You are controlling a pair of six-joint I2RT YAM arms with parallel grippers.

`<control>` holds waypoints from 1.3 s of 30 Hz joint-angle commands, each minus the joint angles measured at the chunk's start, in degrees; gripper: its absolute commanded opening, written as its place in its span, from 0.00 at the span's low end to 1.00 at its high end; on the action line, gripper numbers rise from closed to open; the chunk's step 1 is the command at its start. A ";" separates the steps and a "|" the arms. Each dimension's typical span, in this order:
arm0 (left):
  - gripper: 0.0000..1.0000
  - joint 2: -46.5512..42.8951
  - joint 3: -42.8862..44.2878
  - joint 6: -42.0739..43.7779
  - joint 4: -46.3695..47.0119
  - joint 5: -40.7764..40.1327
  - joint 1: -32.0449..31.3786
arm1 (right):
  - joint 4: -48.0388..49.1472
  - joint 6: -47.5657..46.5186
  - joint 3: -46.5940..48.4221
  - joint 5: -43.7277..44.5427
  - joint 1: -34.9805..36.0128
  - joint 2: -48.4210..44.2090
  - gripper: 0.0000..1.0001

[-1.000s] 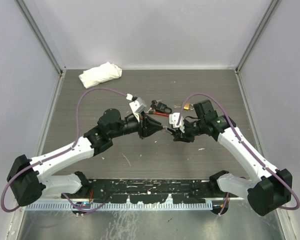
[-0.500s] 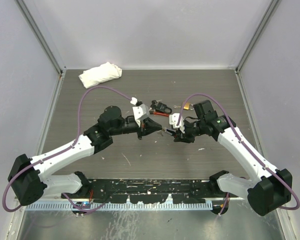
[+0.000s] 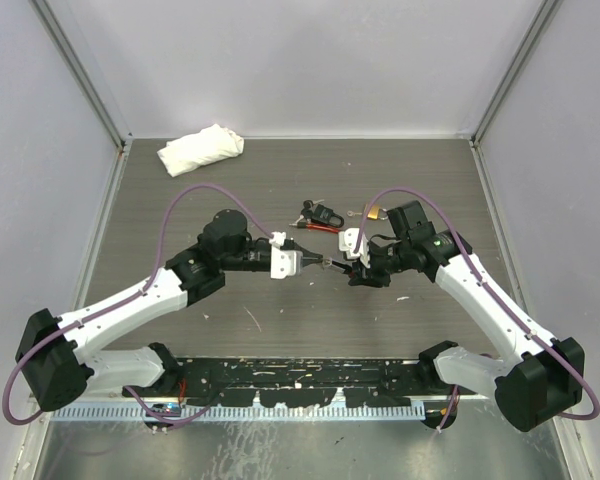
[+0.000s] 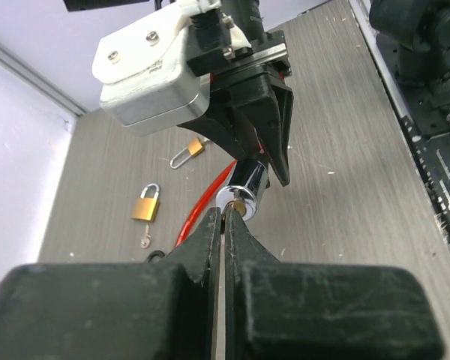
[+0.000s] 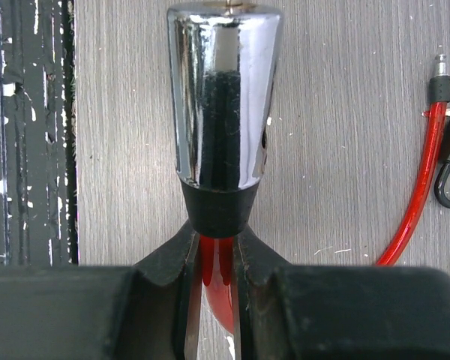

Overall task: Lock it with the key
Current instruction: Adjust the key in the lock.

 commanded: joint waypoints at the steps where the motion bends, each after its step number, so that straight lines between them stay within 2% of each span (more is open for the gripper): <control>1: 0.00 -0.05 1.06 7.39 -0.40 1.42 0.13 | 2.43 -0.57 2.97 -4.00 0.03 -0.63 0.01; 3: 0.02 -0.22 0.73 6.76 0.85 0.82 0.15 | 2.34 -0.65 3.00 -4.07 0.01 -0.58 0.01; 7: 0.26 -1.31 -0.91 3.81 4.84 0.13 0.13 | 2.16 -0.76 2.84 -4.17 -0.01 -0.53 0.01; 13: 0.32 -2.73 -2.08 3.23 5.42 -1.63 0.15 | 2.09 -0.84 2.92 -4.51 0.00 -0.45 0.01; 17: 0.41 -4.27 -3.11 1.88 6.43 -3.87 0.18 | 2.00 -0.79 2.94 -4.51 -0.04 -0.49 0.01; 22: 0.56 -8.20 -7.32 -4.71 11.69 -8.57 0.18 | 2.00 -0.81 2.89 -4.65 -0.03 -0.35 0.01; 27: 0.65 -14.89 -12.24 -14.96 15.74 -15.38 0.14 | 2.07 -0.83 2.71 -4.79 -0.04 -0.47 0.01; 30: 0.69 -18.91 -14.90 -24.97 17.53 -19.79 0.16 | 2.09 -0.72 2.70 -4.93 -0.01 -0.50 0.01; 39: 0.72 -27.84 -18.84 -50.32 13.48 -28.42 0.21 | 2.15 -0.81 2.31 -4.97 0.01 -0.52 0.01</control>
